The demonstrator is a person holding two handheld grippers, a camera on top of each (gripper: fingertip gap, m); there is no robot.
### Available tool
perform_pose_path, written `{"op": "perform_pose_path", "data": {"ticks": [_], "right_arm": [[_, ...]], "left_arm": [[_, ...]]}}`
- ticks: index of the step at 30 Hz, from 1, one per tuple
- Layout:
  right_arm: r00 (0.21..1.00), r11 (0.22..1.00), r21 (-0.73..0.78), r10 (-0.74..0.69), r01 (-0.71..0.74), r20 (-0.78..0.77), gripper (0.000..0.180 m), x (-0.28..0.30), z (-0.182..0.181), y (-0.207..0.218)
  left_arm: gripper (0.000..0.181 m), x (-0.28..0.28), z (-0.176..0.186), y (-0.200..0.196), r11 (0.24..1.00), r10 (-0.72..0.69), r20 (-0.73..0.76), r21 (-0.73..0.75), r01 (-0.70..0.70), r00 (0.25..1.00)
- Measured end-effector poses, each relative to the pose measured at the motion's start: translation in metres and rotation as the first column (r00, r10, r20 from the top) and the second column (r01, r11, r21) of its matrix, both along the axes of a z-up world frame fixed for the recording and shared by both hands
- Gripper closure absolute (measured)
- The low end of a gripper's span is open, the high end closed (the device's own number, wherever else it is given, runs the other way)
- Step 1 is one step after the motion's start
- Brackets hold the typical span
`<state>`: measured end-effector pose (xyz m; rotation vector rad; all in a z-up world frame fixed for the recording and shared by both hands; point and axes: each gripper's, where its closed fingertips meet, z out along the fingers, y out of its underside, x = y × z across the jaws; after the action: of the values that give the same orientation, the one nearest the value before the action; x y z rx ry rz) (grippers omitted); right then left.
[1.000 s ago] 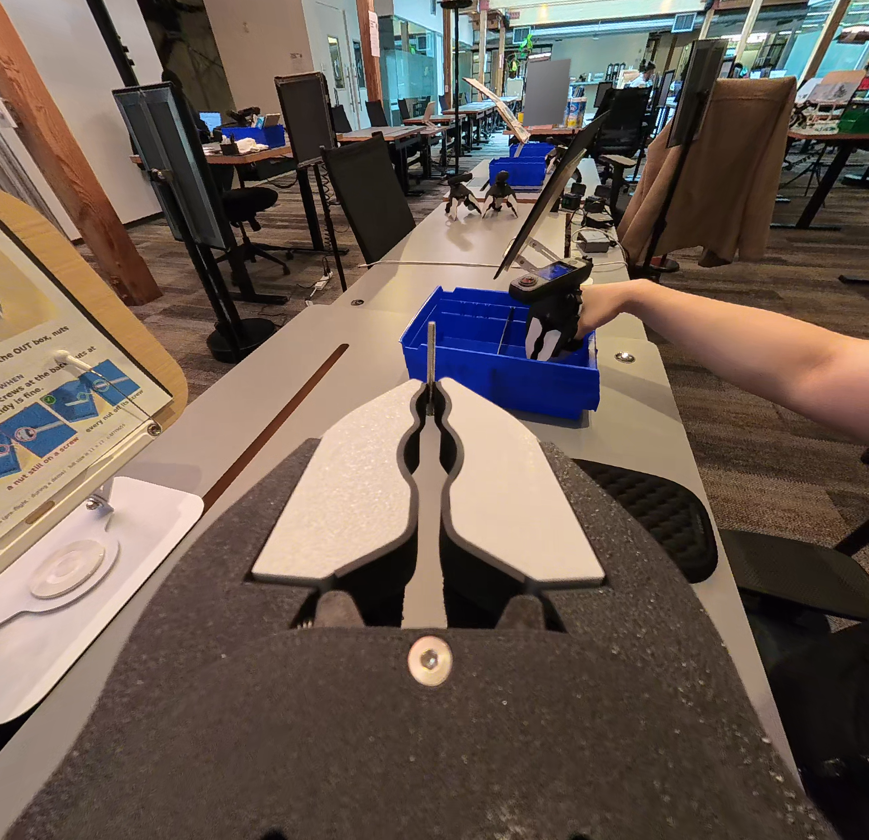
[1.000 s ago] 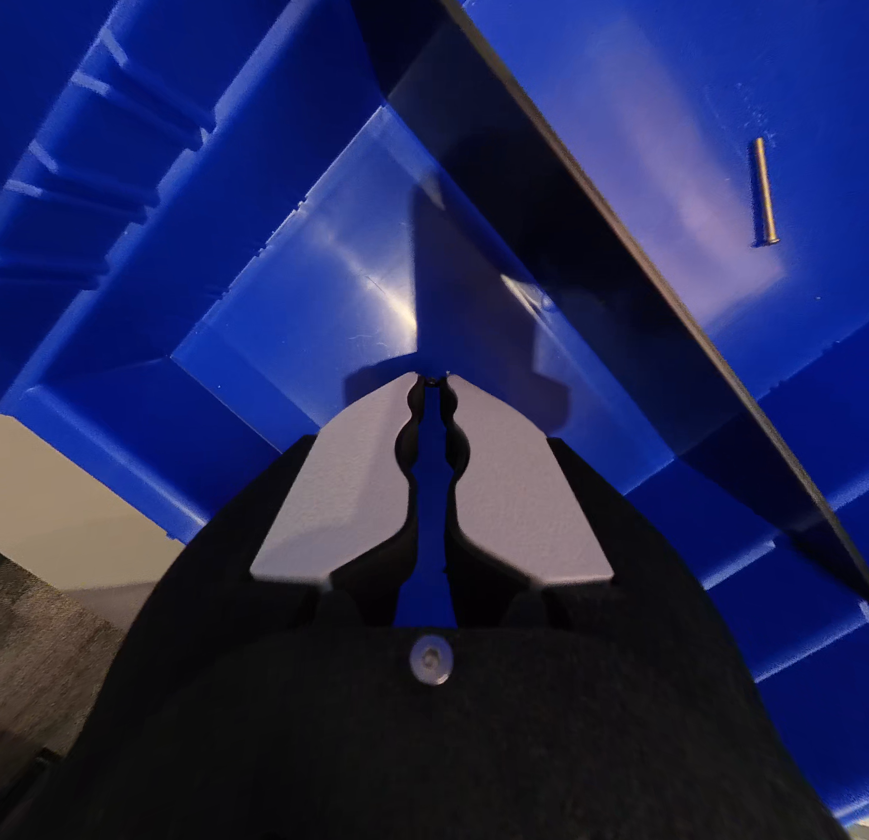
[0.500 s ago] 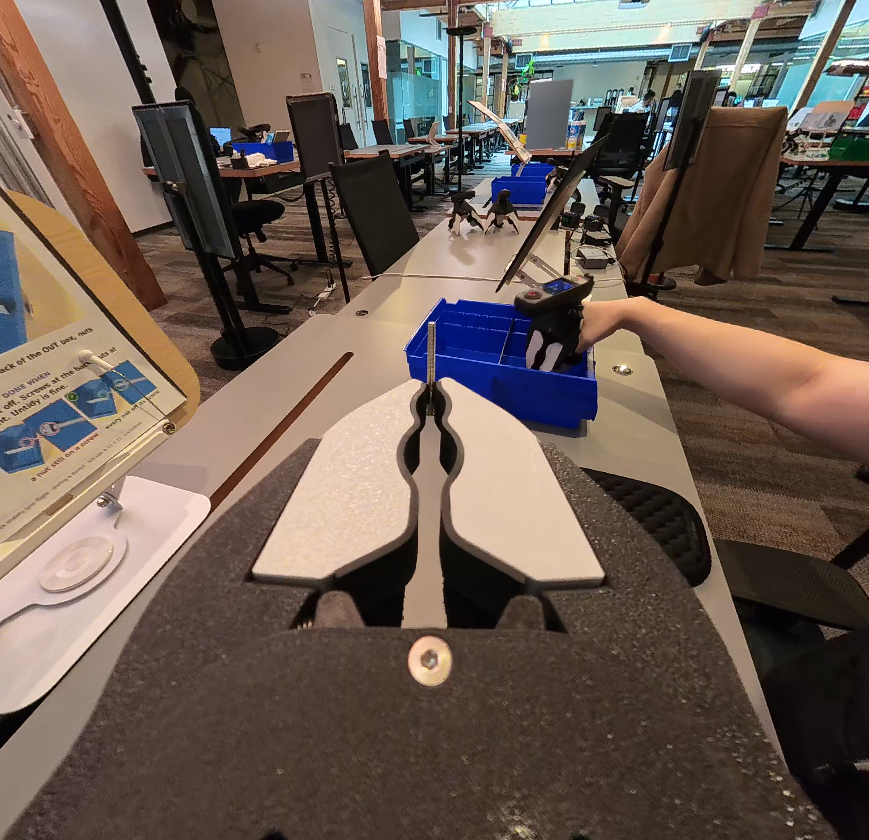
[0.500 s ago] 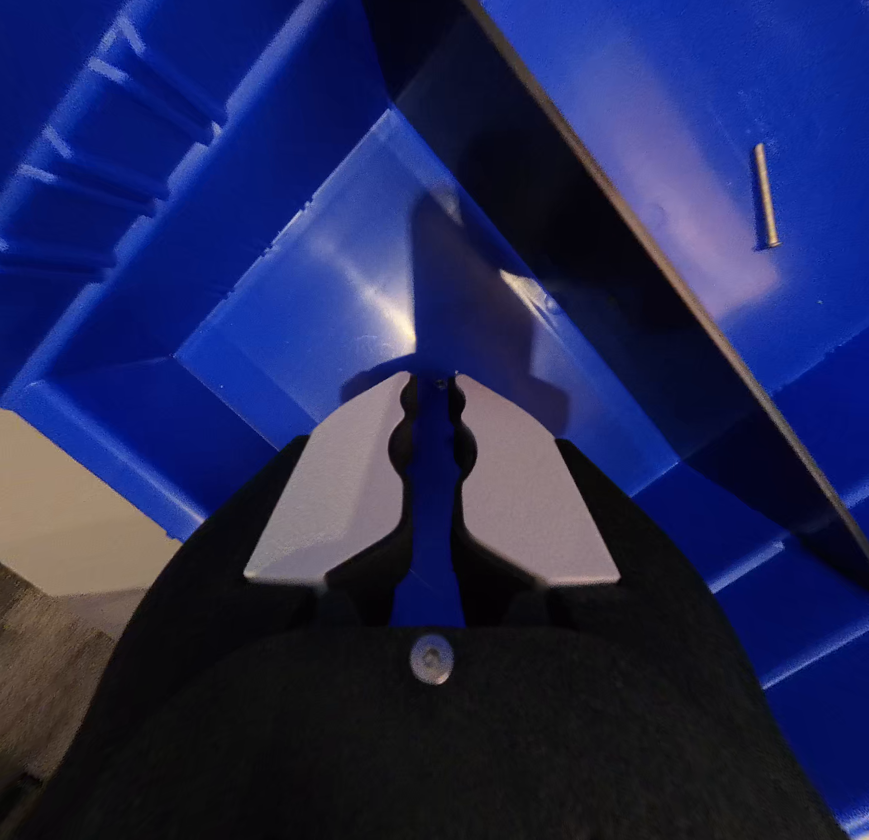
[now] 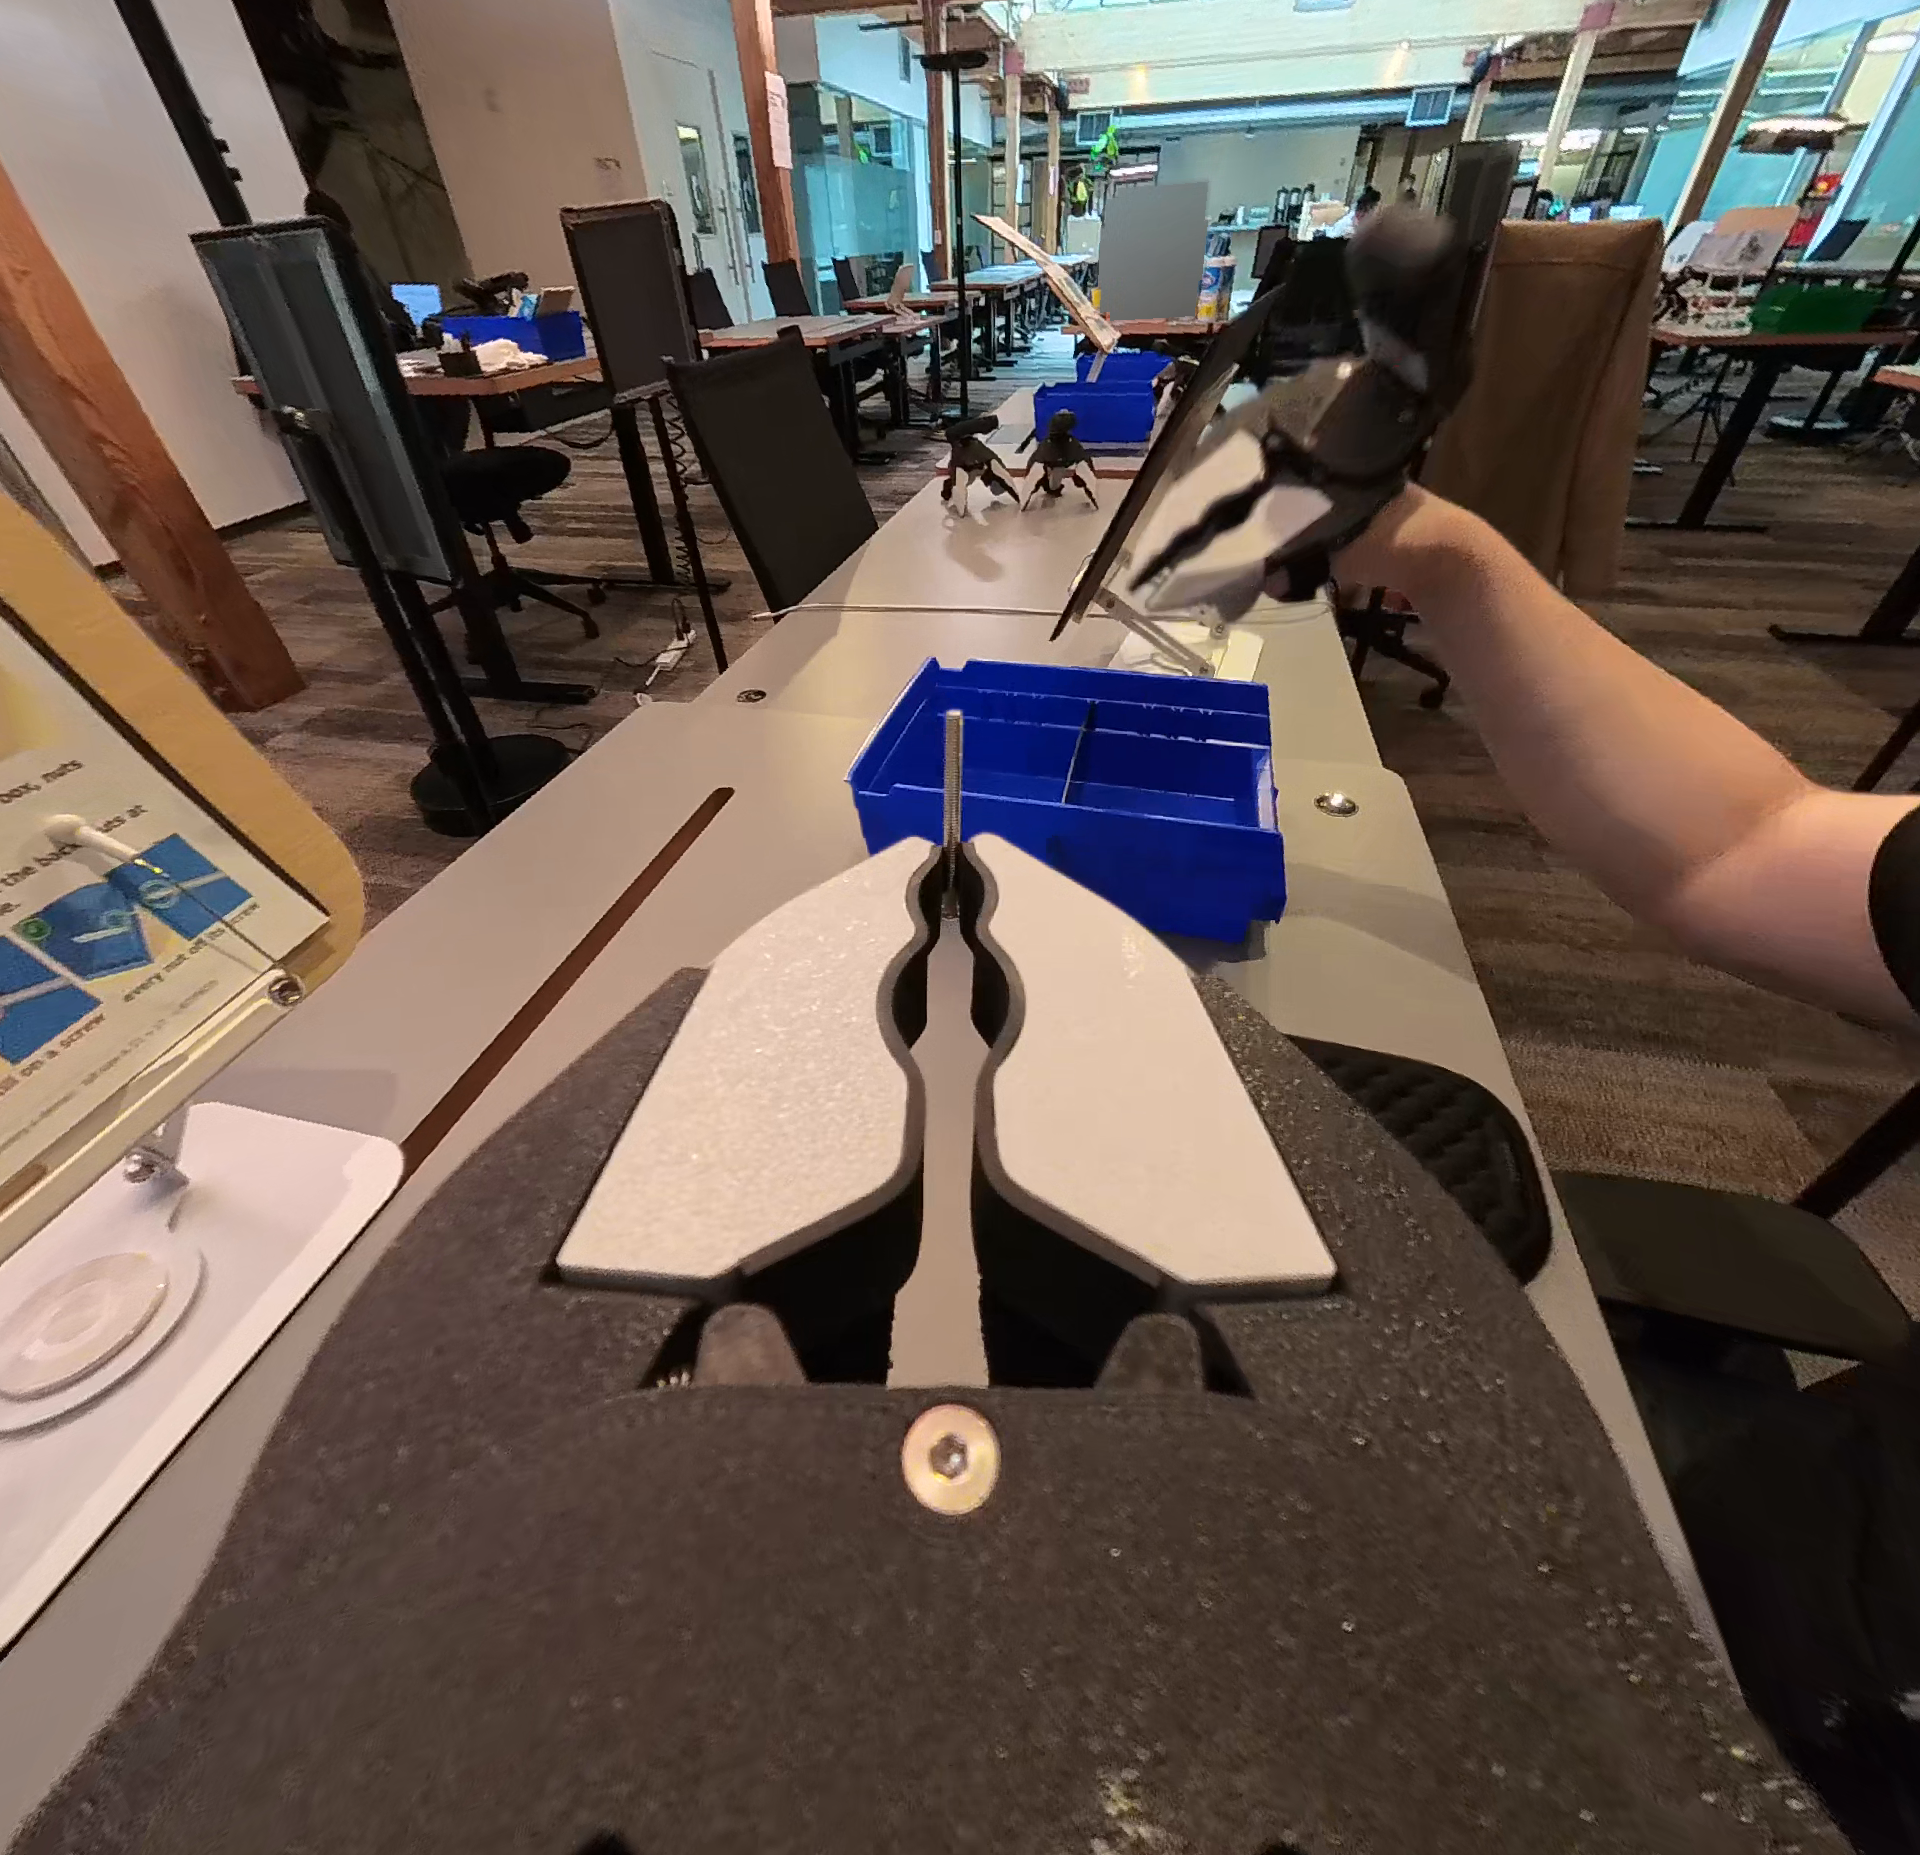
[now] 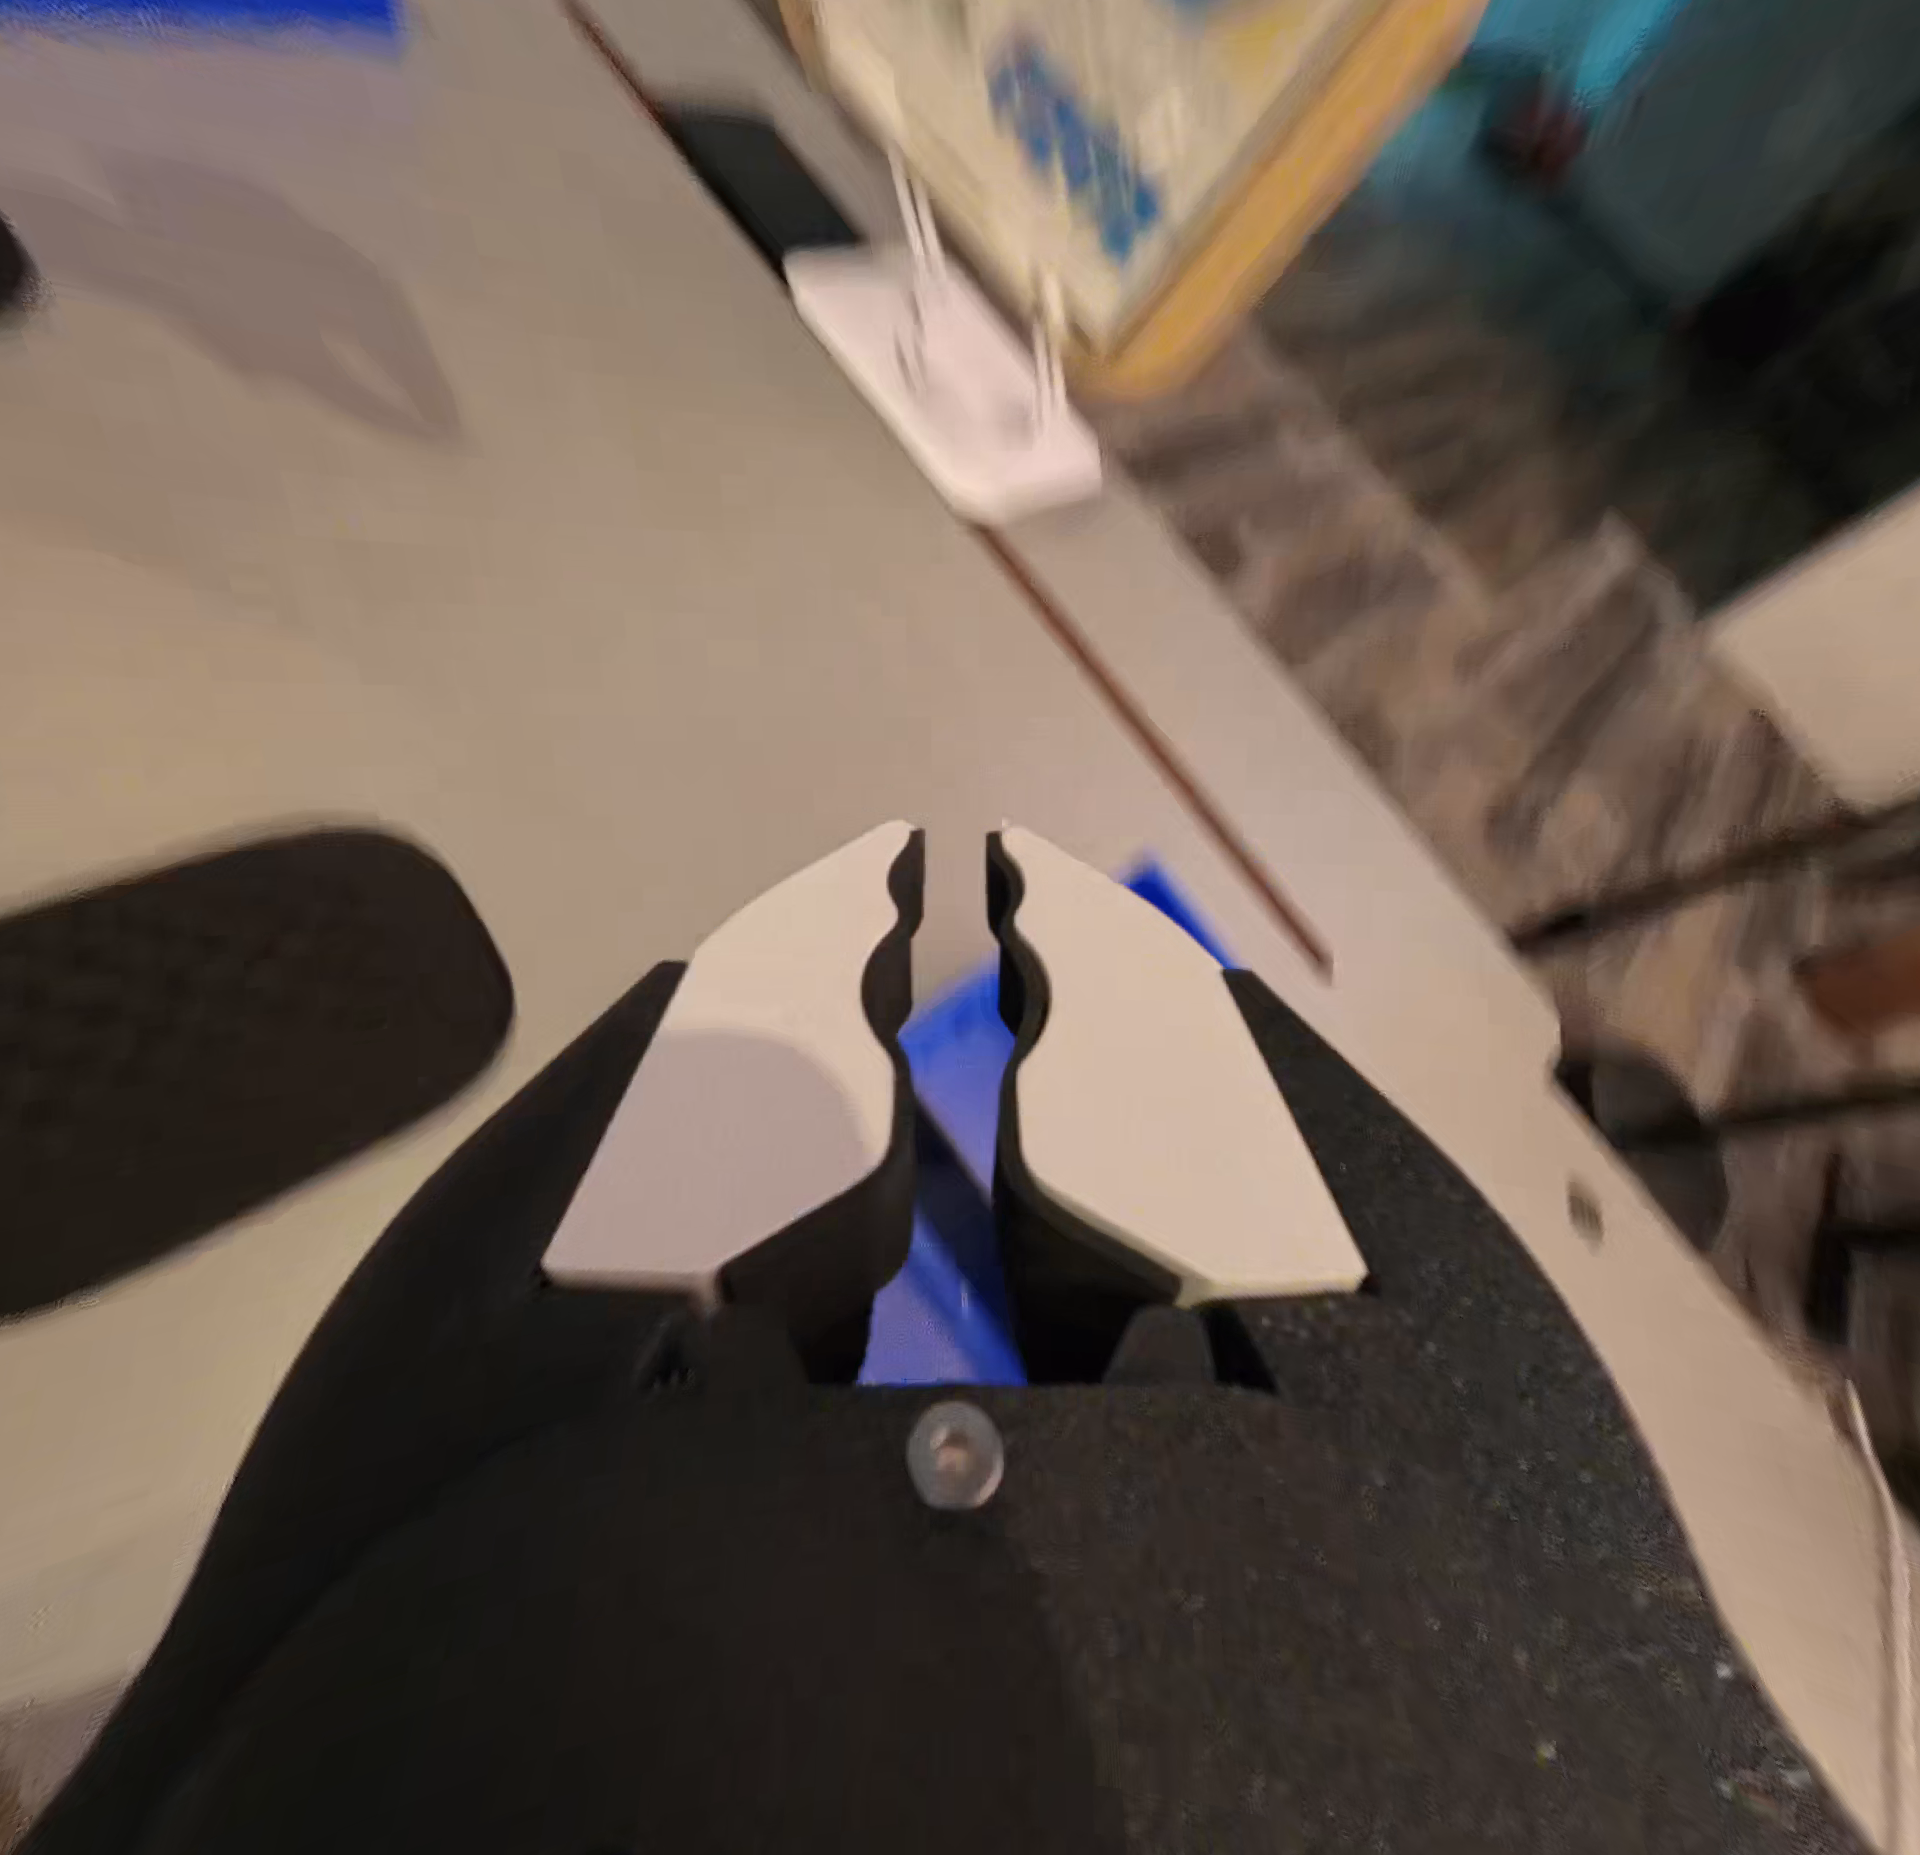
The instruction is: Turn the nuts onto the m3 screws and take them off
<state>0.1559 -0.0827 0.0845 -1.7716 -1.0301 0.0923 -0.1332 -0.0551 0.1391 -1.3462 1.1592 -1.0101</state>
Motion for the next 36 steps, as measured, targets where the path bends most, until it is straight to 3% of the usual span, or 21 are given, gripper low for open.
{"op": "perform_pose_path", "data": {"ticks": [3, 6, 9, 13, 18, 30, 33, 36], "right_arm": [[0.964, 0.965, 0.167, 0.227, -0.204, -0.137, 0.169, -0.082, 0.050, 0.000], [0.853, 0.892, 0.241, 0.440, -0.382, -0.279, 0.170, -0.158, 0.075, -0.005], [0.742, 0.845, 0.262, 0.535, -0.466, -0.404, 0.171, -0.215, 0.085, -0.001], [0.671, 0.820, 0.259, 0.567, -0.510, -0.478, 0.168, -0.257, 0.083, 0.011], [0.592, 0.790, 0.244, 0.591, -0.563, -0.547, 0.167, -0.281, 0.082, 0.014], [0.535, 0.742, 0.221, 0.626, -0.633, -0.567, 0.177, -0.293, 0.079, 0.005], [0.510, 0.741, 0.222, 0.615, -0.633, -0.601, 0.177, -0.287, 0.083, 0.005], [0.502, 0.762, 0.207, 0.578, -0.613, -0.643, 0.178, -0.269, 0.091, 0.009]], "left_arm": [[0.179, 0.009, -0.001, -0.004, 0.999, -0.036, 0.019, -0.016, 0.036, 0.999], [0.179, 0.012, 0.001, -0.007, 0.998, -0.056, 0.050, -0.027, 0.057, 0.997], [0.179, 0.012, 0.003, -0.010, 0.997, -0.073, 0.059, -0.034, 0.075, 0.996], [0.179, 0.010, 0.007, -0.013, 0.996, -0.084, 0.071, -0.030, 0.086, 0.994], [0.179, 0.010, 0.009, -0.017, 0.995, -0.094, 0.076, -0.019, 0.096, 0.993], [0.178, 0.012, 0.013, -0.026, 0.992, -0.125, 0.086, -0.004, 0.126, 0.988], [0.159, 0.013, 0.013, -0.029, 0.990, -0.141, 0.087, -0.020, 0.143, 0.986], [0.152, 0.011, 0.010, -0.026, 0.994, -0.111, 0.057, -0.005, 0.112, 0.992]]}}
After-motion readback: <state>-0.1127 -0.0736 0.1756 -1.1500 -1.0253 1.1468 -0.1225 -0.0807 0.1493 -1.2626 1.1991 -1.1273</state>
